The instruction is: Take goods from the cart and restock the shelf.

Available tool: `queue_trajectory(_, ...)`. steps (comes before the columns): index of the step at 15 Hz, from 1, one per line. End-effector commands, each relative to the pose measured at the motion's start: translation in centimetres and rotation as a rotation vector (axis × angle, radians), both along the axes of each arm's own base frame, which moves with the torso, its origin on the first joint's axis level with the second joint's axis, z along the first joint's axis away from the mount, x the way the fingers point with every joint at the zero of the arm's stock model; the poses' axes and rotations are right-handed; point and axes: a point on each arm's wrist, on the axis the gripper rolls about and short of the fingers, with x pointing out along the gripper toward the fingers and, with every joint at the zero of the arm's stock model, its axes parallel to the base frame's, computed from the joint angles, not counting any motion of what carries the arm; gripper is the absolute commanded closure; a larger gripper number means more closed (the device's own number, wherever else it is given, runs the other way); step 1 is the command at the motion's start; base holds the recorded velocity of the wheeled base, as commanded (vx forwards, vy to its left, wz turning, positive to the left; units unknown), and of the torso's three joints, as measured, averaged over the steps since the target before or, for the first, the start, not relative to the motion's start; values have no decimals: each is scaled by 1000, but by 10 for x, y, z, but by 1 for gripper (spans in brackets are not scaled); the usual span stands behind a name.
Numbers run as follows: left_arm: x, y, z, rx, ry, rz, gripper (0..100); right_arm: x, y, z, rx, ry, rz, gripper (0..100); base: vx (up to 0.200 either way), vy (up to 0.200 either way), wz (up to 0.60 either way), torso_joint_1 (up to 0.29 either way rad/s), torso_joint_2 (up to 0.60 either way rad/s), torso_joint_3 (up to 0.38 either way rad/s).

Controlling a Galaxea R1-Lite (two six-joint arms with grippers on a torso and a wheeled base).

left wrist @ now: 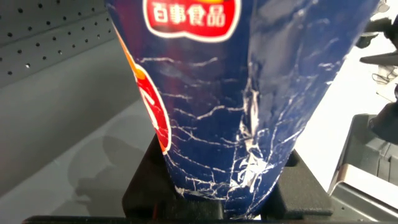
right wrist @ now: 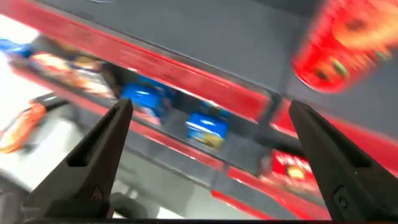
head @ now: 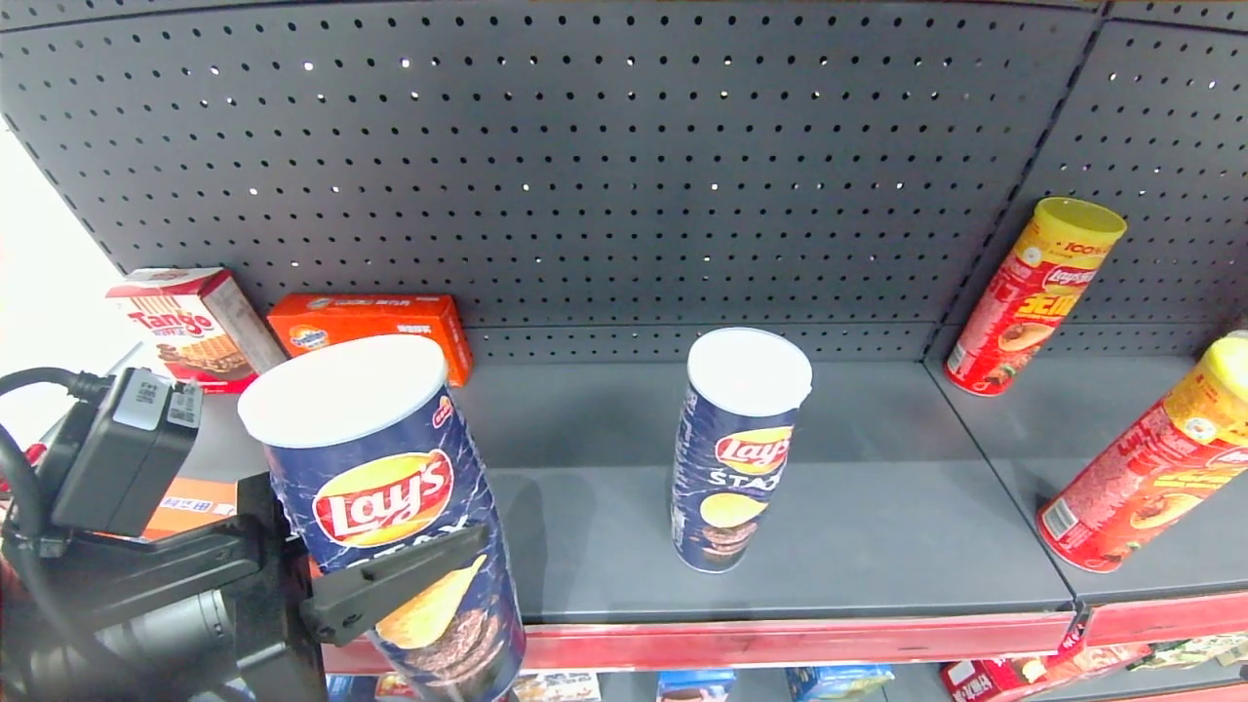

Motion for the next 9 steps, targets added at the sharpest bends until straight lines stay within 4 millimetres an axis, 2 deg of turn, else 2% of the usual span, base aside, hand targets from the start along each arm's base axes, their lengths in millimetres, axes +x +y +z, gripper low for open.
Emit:
queue_trajectory(1,0,-1,1,-1,-2,-2,100,-7,-5,-19,-12,19,-166,0,0,0,0,0,0,0)
queue_trajectory(2,0,-1,-1,3,0,-6,100,-14,-8,-28,-24,67,-236,0,0,0,0,0,0,0)
queue_trajectory(6,-1,-1,-2,6,4,-15,100,-27,-7,-29,2,-18,-459,0,0,0,0,0,0,0)
queue_trajectory(7,-1,-2,-1,5,-1,-17,100,-31,-6,-29,15,-63,-444,0,0,0,0,0,0,0)
queue_trajectory(8,-2,-2,-2,6,0,-17,100,-38,-3,-30,29,-161,-332,0,0,0,0,0,0,0)
queue_trajectory(9,-2,-1,-3,8,4,-17,100,-37,-3,-30,38,-159,-332,0,0,0,0,0,0,0)
